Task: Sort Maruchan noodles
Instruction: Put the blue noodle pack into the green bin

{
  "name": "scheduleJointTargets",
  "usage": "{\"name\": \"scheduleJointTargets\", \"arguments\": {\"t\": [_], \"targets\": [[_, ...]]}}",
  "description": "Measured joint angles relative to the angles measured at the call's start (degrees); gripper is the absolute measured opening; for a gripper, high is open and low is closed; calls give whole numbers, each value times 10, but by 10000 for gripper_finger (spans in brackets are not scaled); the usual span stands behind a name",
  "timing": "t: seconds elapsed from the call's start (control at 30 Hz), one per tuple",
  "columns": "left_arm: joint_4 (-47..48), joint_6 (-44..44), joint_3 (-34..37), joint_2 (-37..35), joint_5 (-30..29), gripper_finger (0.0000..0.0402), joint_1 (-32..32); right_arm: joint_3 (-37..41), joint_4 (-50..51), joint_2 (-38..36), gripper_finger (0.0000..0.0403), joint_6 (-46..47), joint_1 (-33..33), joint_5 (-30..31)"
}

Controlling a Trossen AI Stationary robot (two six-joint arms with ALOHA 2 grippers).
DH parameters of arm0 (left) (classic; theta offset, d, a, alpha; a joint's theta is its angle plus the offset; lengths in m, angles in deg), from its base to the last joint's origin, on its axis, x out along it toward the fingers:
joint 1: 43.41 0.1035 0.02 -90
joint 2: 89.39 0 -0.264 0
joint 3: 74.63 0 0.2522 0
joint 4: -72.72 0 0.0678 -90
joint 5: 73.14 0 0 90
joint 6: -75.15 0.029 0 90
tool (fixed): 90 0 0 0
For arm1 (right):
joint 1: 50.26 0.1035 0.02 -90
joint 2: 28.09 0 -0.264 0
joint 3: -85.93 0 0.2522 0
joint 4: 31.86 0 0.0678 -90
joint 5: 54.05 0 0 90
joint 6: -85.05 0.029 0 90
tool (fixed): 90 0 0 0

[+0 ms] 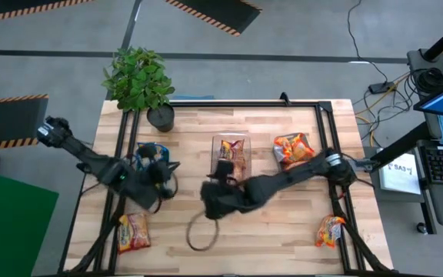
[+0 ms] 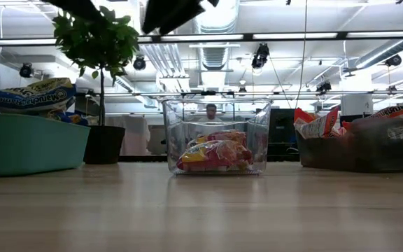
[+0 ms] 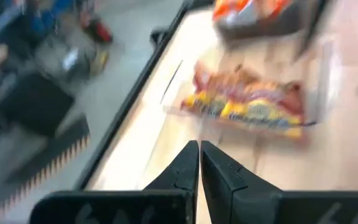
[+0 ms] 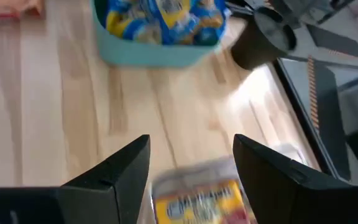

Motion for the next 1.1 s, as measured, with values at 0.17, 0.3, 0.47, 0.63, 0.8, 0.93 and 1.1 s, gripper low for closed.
{"name": "scheduleJointTargets", "arguments": {"t": [0.17, 0.3, 0.47, 0.63, 0.8, 0.93, 1.1], "targets": [[93, -119, 7, 6, 36, 0, 66, 141, -38, -98, 219, 45, 44, 34], [170, -234, 7, 9, 78, 0, 86, 263, -131, -165, 219, 67, 71, 66], [191, -299, 17, 11, 89, 0, 94, 391, -254, -239, 219, 49, 78, 72], [191, -310, 27, 11, 91, 0, 113, 489, -369, -290, 219, 39, 78, 72], [191, -315, 40, 18, 123, 0, 136, 559, -490, -310, 219, 10, 78, 67], [195, -311, 51, 29, 166, 0, 151, 585, -527, -314, 219, 4, 78, 65], [224, -341, 53, 42, 247, 0, 154, 595, -526, -314, 219, 11, 78, 65]]}}
